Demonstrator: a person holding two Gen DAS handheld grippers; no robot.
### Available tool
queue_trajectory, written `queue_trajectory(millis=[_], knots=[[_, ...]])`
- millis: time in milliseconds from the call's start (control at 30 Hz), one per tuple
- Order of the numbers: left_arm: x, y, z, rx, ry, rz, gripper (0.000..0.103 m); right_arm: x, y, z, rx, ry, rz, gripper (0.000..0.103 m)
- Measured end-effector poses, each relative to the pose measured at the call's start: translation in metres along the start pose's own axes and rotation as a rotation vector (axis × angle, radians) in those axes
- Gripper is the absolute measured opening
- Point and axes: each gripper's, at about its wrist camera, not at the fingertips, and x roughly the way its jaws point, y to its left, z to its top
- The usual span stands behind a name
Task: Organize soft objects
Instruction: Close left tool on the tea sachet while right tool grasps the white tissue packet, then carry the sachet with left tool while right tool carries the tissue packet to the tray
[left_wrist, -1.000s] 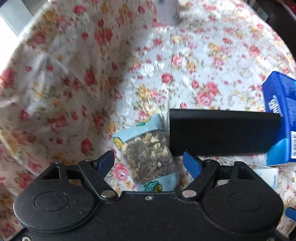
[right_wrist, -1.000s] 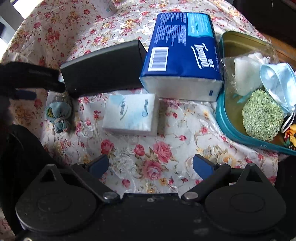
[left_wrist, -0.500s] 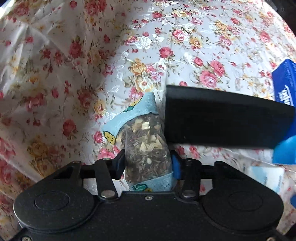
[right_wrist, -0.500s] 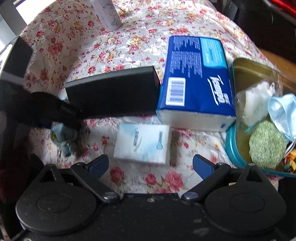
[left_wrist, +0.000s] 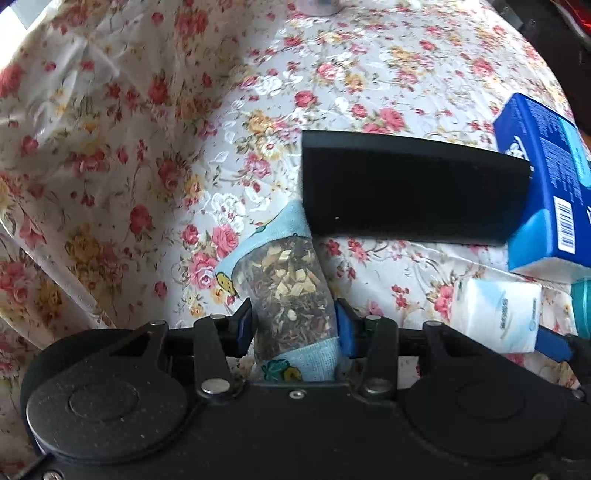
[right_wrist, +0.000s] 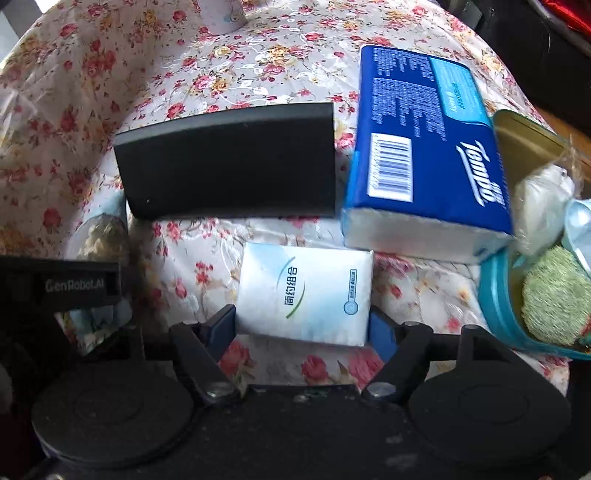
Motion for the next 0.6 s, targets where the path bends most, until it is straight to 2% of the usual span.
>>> queue_trajectory(millis=[167, 400, 600], knots=[[-0.003, -0.011, -0.003, 0.043, -0.019, -0.076, 0.044, -0.016, -0.026, -0.021, 0.014, 0.015, -0.006, 0.074], [-0.014, -0.053, -0.011, 0.173, -0.115, -0.072, 0.044, -0.021, -0.063, -0.046, 0.103, 0.051, -0.008, 0.074], [-0.024, -0.069, -0.012, 0.199, -0.135, -0.140, 0.042, -0.024, -0.071, -0.054, 0.116, 0.039, 0.007, 0.074]])
